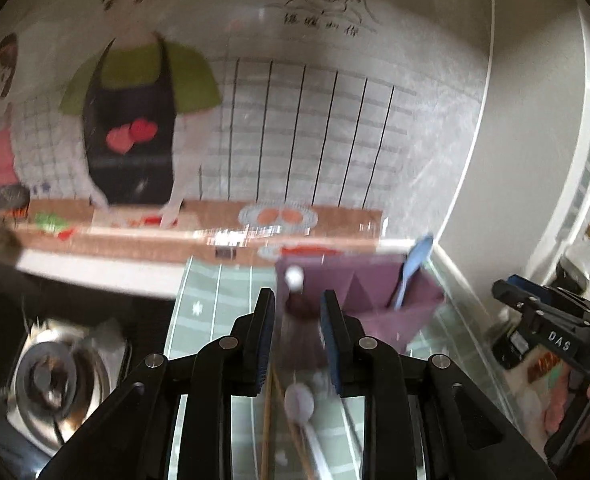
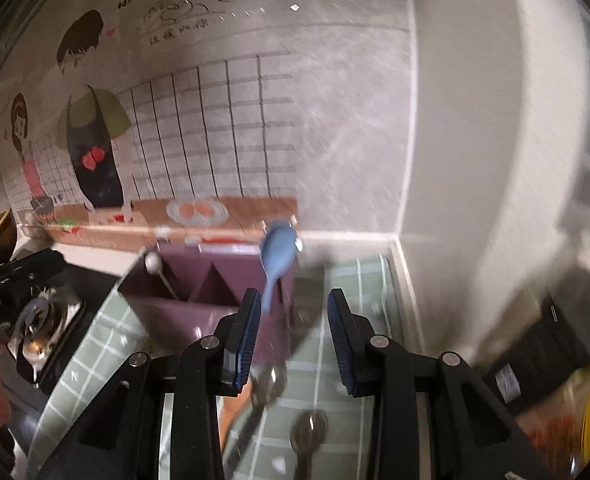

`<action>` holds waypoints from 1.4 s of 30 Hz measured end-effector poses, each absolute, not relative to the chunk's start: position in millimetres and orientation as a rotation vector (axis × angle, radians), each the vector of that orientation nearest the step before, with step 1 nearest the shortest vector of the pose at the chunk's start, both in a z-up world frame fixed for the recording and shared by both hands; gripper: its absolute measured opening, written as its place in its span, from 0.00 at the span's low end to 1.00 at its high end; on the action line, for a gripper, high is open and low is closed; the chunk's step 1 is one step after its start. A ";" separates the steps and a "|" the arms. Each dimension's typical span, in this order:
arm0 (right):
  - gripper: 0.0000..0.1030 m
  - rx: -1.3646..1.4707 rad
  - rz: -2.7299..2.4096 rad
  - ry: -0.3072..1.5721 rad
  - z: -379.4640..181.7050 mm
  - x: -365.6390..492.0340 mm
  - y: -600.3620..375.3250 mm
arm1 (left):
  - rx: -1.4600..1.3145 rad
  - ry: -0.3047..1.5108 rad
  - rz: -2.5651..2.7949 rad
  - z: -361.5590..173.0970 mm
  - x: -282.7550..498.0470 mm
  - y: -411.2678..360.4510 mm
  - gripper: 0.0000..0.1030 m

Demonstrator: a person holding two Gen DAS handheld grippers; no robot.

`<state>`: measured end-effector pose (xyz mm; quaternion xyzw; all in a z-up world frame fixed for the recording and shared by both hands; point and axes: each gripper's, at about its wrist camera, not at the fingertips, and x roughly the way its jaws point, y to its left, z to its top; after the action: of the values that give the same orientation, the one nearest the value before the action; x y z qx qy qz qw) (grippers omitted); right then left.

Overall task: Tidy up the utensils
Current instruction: 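Lower the blue spoon into the purple holder while the left drops the white utensil in, then grasp a clear grey spoon with the right gripper while the left grasps a white spoon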

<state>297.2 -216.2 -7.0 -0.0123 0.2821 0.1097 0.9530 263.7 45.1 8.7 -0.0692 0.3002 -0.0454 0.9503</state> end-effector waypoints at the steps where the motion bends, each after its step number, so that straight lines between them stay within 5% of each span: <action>1: 0.32 -0.027 0.214 0.589 -13.5 289.6 -220.3 | -0.149 0.627 -0.088 2.6 257.0 47.7 0.25; 20: 0.32 -0.014 0.236 0.826 -119.2 258.6 -233.5 | -0.229 0.718 -0.020 -59.4 187.9 60.5 0.25; 42: 0.30 -0.089 0.229 0.843 -146.8 301.7 -216.1 | -0.235 0.726 -0.009 -77.9 199.7 45.1 0.25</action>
<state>301.7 -216.1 -146.8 -0.0432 0.4079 0.1110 0.9052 199.7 45.1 -77.9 -0.1145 0.3544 -0.0044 0.9281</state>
